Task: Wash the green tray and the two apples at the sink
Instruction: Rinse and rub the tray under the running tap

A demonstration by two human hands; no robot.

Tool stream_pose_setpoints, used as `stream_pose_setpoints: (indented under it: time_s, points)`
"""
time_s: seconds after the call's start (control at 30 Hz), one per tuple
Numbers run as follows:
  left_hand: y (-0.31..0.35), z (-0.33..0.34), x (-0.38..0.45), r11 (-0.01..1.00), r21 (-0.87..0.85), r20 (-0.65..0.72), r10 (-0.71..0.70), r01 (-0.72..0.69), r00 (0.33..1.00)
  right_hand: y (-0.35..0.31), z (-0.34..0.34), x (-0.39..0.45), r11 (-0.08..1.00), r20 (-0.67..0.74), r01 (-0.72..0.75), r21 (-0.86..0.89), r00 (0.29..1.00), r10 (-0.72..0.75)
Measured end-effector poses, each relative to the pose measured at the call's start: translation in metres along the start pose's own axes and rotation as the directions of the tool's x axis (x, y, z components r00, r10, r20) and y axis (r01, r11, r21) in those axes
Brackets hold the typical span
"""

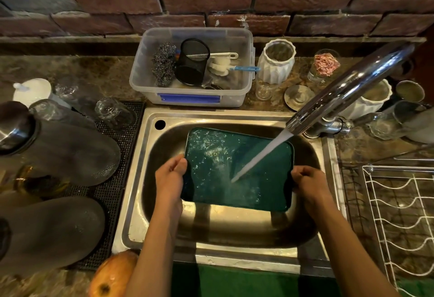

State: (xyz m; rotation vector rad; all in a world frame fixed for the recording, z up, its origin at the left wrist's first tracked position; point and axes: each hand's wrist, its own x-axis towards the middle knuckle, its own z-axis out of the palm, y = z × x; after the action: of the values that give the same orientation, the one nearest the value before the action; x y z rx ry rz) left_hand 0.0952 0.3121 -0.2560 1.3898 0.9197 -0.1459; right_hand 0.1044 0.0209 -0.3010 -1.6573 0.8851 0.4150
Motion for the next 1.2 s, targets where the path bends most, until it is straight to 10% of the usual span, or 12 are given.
stream_pose_setpoints:
  time_s: [0.37,1.2]
  points:
    - [0.03,0.006,-0.01,0.985,0.064,0.073,0.156,-0.161,0.985,0.007,0.006,-0.01,0.994,0.081,-0.033,0.103,0.996,0.025]
    - [-0.023,0.007,0.002,0.976,-0.161,-0.081,-0.158,0.144,0.984,-0.061,-0.007,-0.043,0.934,0.01,0.336,0.123,0.94,-0.34]
